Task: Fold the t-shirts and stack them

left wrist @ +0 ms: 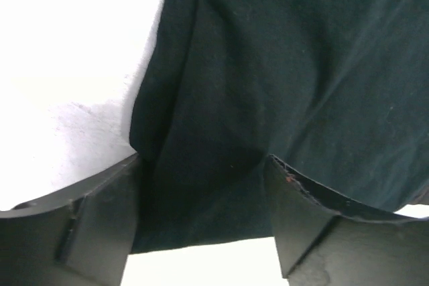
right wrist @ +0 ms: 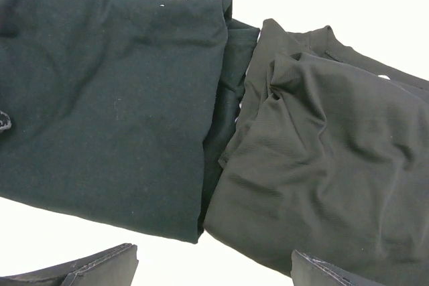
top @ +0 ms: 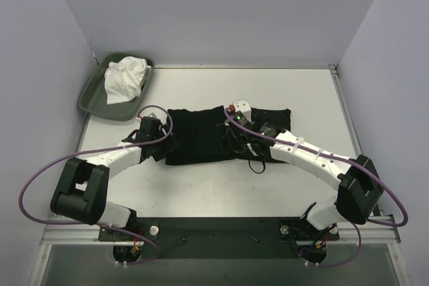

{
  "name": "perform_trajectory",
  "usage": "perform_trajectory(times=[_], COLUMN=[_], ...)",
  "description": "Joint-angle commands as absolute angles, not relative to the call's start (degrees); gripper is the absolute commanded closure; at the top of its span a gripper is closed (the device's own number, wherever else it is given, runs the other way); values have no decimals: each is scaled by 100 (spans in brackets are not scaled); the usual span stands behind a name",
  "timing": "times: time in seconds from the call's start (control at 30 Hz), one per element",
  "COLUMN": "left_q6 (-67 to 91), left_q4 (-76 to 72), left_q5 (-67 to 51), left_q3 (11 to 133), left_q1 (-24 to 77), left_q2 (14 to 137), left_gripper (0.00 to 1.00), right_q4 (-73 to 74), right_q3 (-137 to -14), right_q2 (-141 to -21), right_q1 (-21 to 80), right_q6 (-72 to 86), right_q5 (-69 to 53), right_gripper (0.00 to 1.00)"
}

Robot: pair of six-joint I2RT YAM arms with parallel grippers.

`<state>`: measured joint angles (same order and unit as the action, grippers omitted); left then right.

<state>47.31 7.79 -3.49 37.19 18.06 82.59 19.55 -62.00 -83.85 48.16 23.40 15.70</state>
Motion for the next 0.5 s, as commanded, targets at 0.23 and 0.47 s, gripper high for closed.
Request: perform_trajectory(times=[0.23,0.47], left_q6=[4623,4641], left_q4=[1353,1625], left_q5=[-360,-413], left_q3=[3068,2839], left_q1=[1767,1758], left_q2=[8534,7886], left_gripper=[67,100], right_q4=[1899,1872], right_q3=[-6038,-6108], right_q2=[-7867,-8076], right_q1=[4834,4834], right_q6=[2452,2592], right_q5=[1600,1582], right_gripper=[0,0])
